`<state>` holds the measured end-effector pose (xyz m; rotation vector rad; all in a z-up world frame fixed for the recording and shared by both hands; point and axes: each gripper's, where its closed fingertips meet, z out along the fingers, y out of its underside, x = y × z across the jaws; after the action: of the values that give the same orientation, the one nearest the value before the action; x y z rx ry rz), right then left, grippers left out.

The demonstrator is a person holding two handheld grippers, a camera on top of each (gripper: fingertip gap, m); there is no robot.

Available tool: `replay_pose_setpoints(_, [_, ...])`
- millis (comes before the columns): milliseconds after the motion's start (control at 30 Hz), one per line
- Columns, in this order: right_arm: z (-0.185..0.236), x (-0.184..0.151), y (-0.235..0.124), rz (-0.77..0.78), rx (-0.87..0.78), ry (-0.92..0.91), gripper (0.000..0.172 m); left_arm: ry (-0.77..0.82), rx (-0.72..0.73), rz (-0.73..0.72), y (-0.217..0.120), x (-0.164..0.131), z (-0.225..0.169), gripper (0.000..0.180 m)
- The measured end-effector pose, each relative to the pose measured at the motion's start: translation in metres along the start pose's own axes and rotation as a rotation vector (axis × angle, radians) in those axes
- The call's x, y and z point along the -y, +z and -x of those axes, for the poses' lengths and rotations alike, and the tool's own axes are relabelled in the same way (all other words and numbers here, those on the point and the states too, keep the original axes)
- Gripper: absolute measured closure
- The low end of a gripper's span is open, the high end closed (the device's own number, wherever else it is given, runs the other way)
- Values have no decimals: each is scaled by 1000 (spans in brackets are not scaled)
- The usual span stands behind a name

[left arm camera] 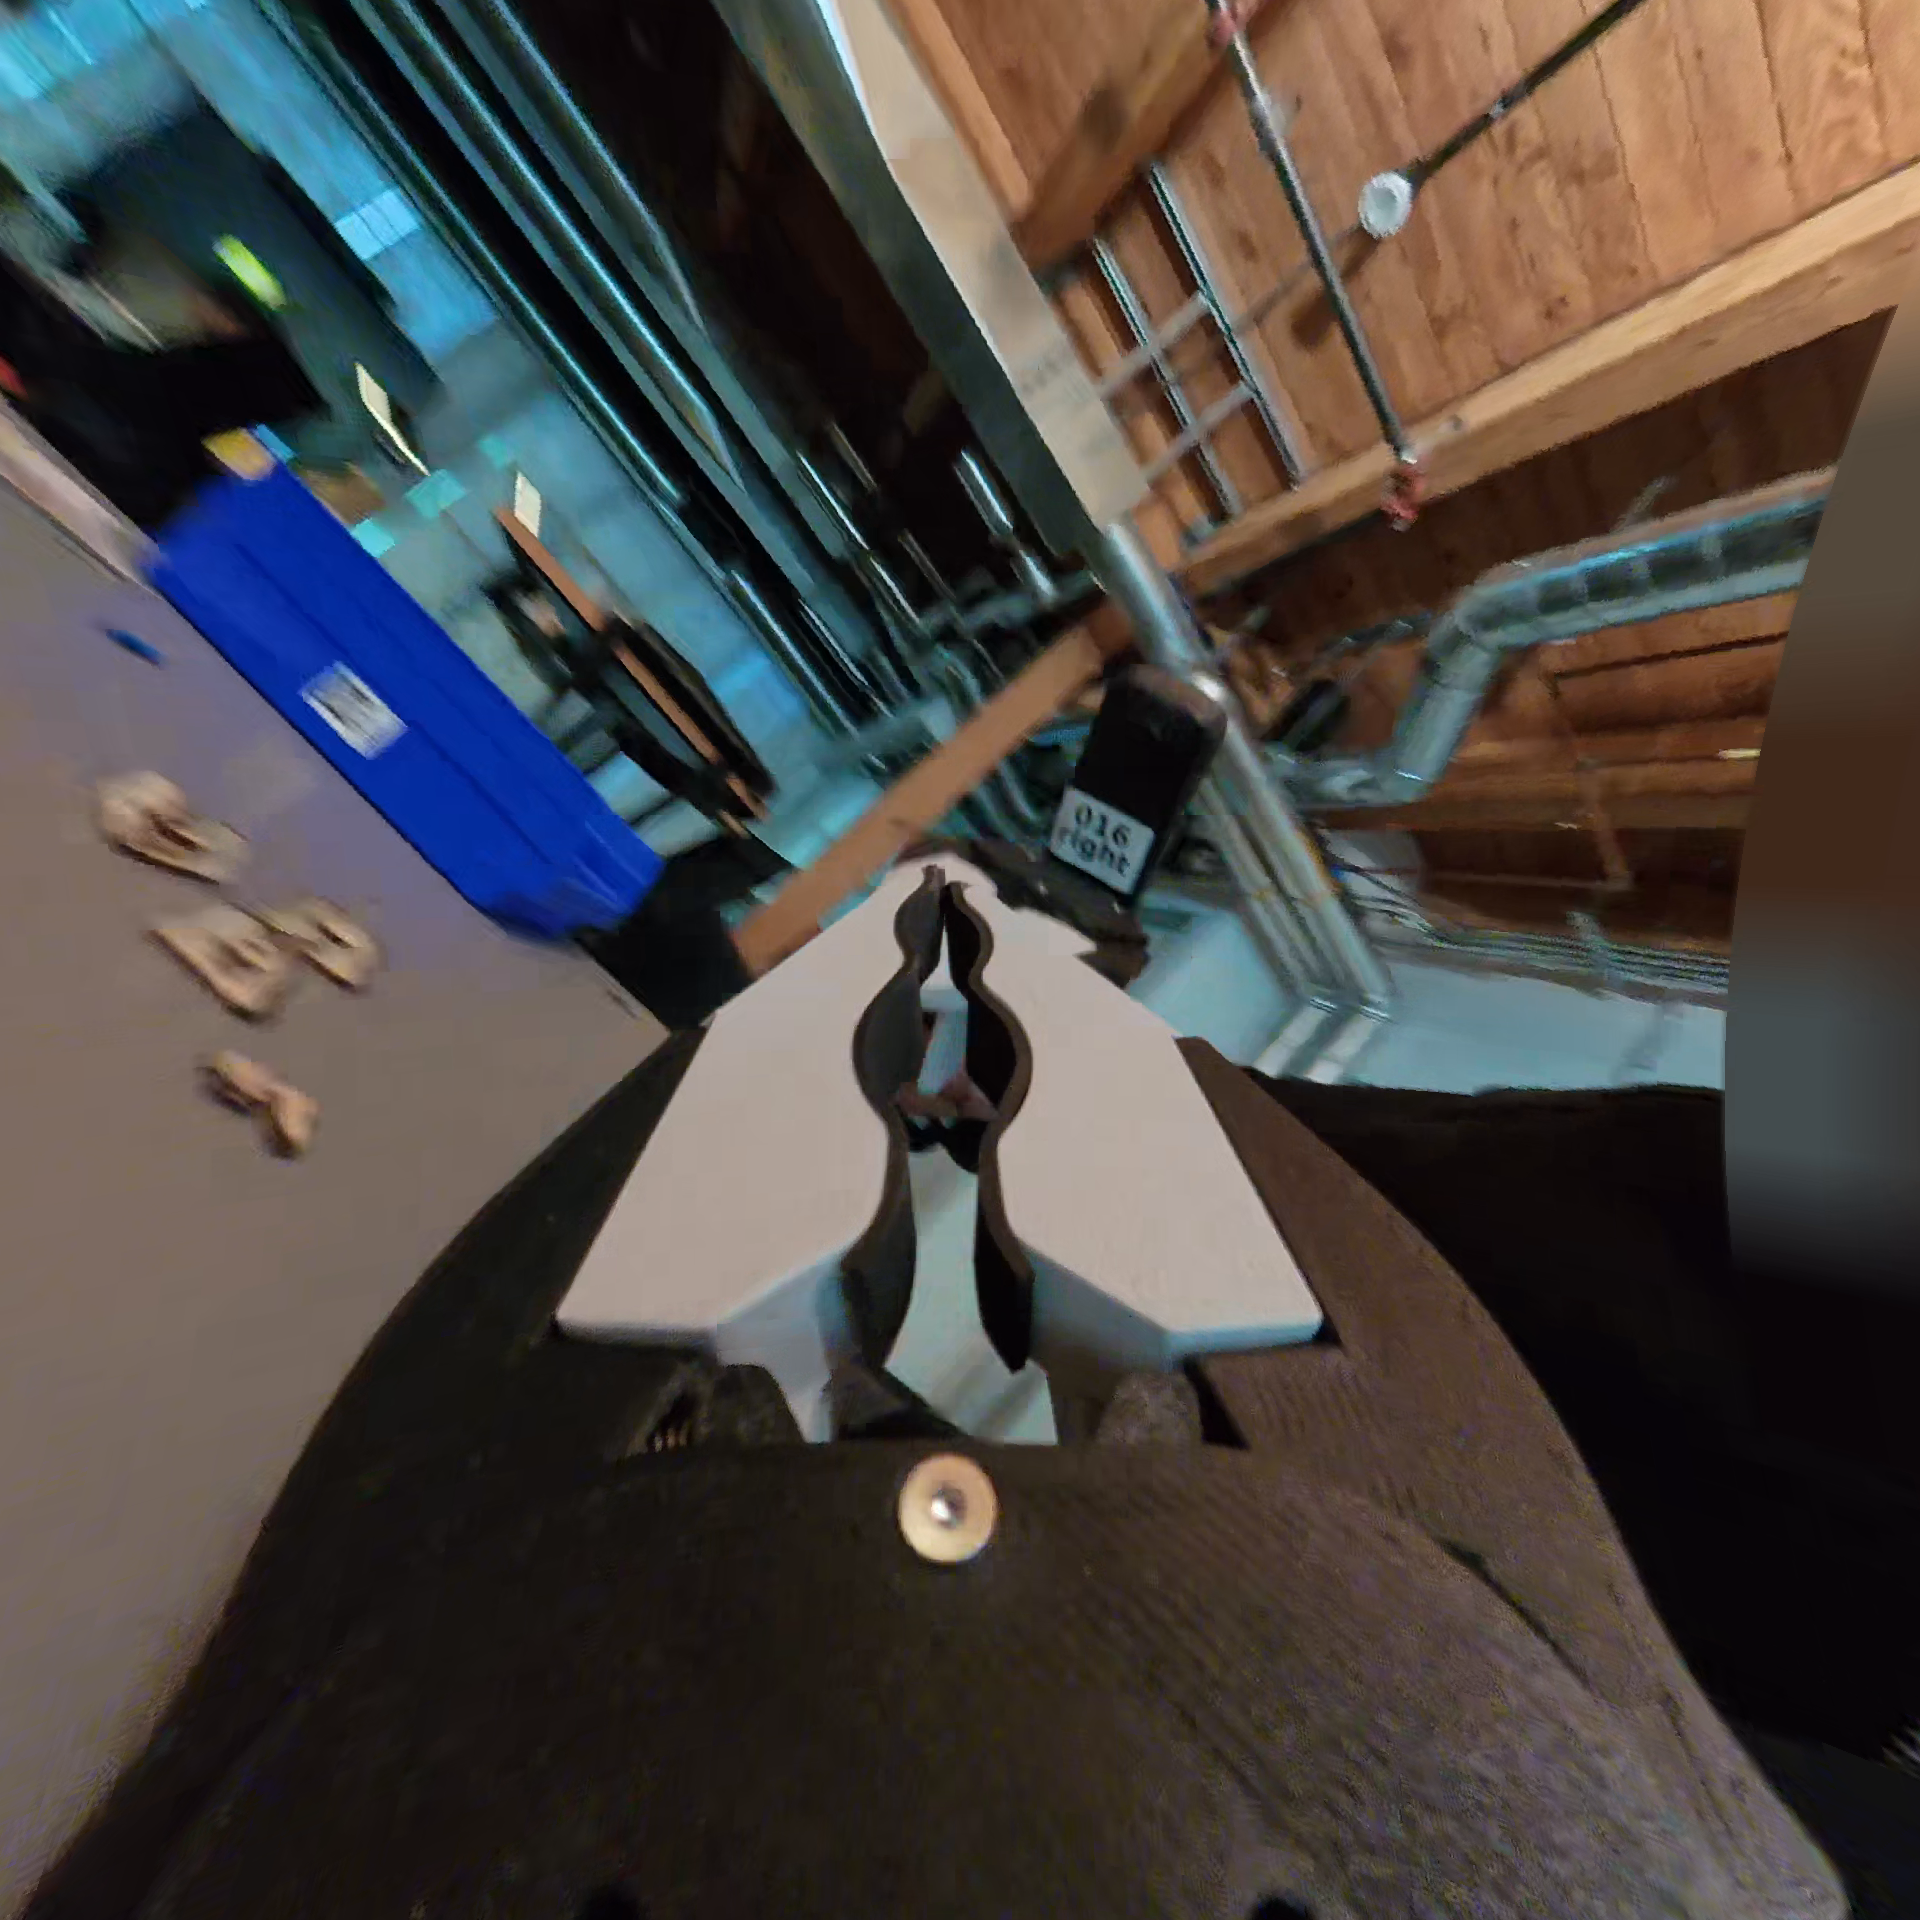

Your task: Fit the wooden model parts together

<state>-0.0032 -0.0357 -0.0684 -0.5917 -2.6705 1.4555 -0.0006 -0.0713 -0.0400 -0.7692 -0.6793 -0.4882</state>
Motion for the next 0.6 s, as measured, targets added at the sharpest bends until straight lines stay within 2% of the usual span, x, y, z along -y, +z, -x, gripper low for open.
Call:
replay_pose_setpoints(67, [-19, -28, 8, 136, -69, 33, 160, 117, 86, -47, -7, 11, 2, 180])
replay_pose_setpoints(167, [-39, -68, 25, 312, -128, 17, 140, 284, 225, -30, -8, 11, 8, 180])
replay_pose_setpoints(267, [-58, -79, 45, 318, -167, 6, 136, 391, 321, -5, -9, 10, 13, 180])
replay_pose_setpoints(367, [-75, -78, 65, 284, -175, 67, 127, 354, 323, -7, -10, 10, 17, 180])
replay_pose_setpoints(433, [-84, -74, 71, 253, -189, 62, 127, 310, 322, -32, -13, 14, 20, 180])
replay_pose_setpoints(533, [-91, -74, 72, 282, -218, -11, 146, 282, 324, -45, -15, 16, 23, 180])
replay_pose_setpoints(600, [-89, -75, 70, 315, -222, -46, 147, 286, 328, -27, -14, 13, 24, 180])
